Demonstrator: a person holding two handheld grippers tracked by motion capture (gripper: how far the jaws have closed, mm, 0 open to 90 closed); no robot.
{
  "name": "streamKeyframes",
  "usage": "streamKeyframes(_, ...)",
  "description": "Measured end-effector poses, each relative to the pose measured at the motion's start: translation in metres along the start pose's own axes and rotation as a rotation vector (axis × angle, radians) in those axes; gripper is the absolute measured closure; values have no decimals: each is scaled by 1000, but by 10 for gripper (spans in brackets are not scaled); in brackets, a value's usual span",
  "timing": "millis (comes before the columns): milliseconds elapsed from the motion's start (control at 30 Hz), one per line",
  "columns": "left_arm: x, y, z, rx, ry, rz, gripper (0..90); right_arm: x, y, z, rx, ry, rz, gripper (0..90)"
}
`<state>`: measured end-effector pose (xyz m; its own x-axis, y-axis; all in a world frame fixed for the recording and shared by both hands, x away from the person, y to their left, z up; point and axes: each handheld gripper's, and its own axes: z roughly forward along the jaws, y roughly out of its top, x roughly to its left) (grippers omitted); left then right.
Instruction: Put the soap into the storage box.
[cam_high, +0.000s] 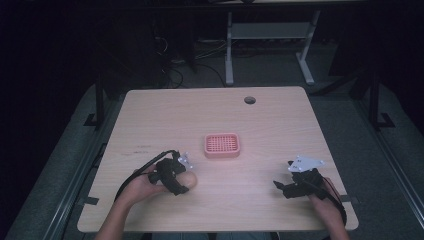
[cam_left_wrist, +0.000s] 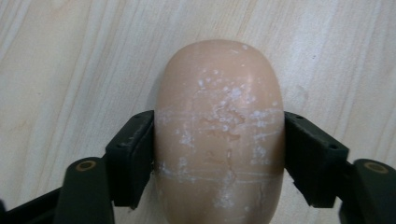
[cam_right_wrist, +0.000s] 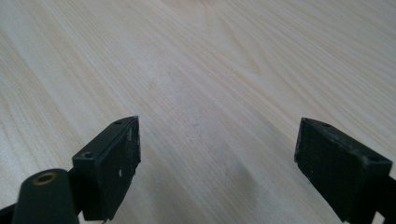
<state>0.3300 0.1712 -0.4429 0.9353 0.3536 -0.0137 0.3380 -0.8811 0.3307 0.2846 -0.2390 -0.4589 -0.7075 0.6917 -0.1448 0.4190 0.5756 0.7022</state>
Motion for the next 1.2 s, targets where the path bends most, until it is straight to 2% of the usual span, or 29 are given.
streamKeyframes(533, 0, 1, -1, 3, -4, 5, 322, -1, 0, 0, 1, 1, 0, 138)
streamKeyframes(800, 1, 2, -5, -22, -15, 5, 323, 0, 0, 0, -3, 1, 0, 138)
streamKeyframes(1200, 6, 13, -13, -43, -10, 19, 323, 0, 1, 1, -3, 6, 1, 138)
